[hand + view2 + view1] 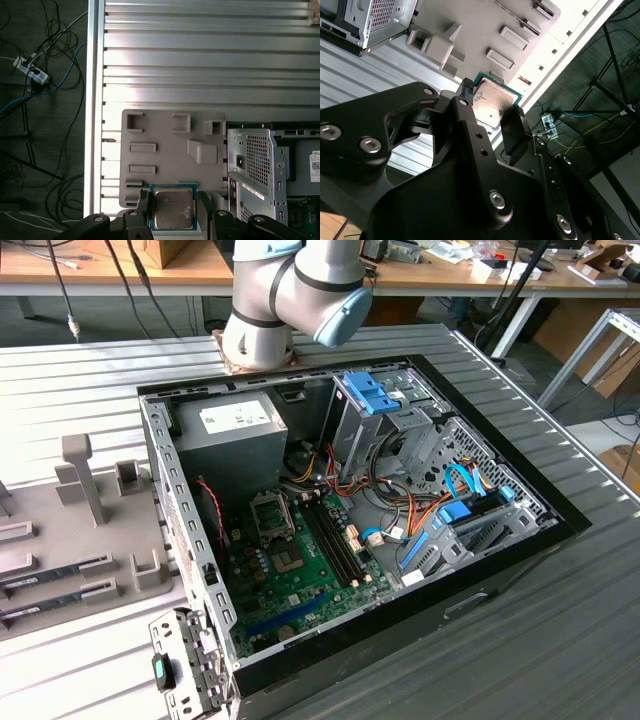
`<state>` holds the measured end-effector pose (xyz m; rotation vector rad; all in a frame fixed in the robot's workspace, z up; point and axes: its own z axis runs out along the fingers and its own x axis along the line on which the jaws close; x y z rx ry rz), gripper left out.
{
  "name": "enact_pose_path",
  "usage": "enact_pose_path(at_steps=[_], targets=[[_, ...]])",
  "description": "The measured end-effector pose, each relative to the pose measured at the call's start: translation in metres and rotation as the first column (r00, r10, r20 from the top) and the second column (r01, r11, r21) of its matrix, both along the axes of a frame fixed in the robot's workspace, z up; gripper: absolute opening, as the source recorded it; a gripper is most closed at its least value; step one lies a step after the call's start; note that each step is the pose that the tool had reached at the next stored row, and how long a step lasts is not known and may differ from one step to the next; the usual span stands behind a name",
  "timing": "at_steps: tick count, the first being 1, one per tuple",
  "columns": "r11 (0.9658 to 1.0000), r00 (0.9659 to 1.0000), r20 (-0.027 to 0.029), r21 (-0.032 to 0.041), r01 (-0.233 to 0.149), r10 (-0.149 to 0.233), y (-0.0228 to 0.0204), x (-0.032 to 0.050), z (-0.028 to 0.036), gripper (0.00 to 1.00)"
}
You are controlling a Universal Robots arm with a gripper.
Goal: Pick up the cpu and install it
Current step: 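Pick up the cpu and move it towards the insertion slot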
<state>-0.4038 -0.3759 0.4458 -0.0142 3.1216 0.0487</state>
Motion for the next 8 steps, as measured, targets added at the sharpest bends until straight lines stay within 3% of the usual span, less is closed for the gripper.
enact_pose_path(at_steps=[8], targets=[[1.0000,1.0000,-0.0001,0.0000,0.000,0.000,0.0000,0.0021,-0.0002,0.47]])
